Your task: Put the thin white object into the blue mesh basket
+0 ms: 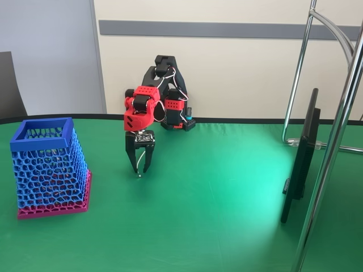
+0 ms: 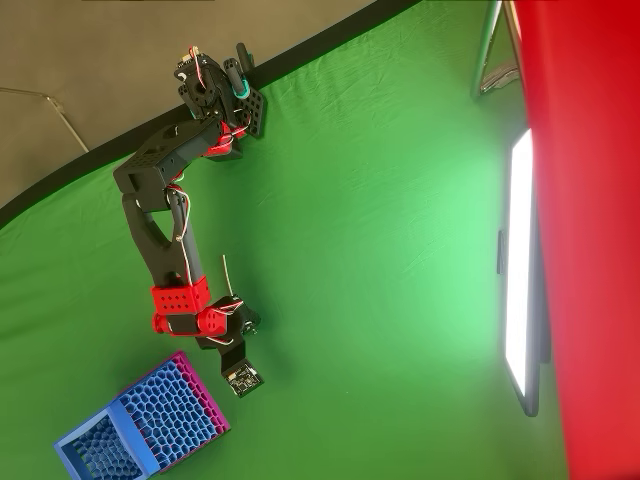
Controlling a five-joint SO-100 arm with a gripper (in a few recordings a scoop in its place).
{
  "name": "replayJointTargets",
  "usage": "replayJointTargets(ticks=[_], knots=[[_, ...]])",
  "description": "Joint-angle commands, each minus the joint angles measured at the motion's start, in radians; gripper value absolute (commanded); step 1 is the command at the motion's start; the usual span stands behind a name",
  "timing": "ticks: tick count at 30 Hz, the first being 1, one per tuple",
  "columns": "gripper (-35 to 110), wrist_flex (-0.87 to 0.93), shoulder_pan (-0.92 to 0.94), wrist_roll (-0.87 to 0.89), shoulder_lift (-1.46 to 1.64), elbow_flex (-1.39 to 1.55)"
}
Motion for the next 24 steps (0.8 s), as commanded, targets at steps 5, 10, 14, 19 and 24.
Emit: replayJointTargets(ticks=[5,10,14,19,24], knots=[[14,-0.003,0.006,-0.025,-0.008,-0.034],[14,-0.003,0.000,-0.025,-0.018,-0.046],[14,0.000,-0.003,-0.025,-0.032,-0.061],[14,0.000,-0.003,-0.025,-0.046,-0.080],[14,0.002,-0.003,-0.025,-0.054,-0.087]])
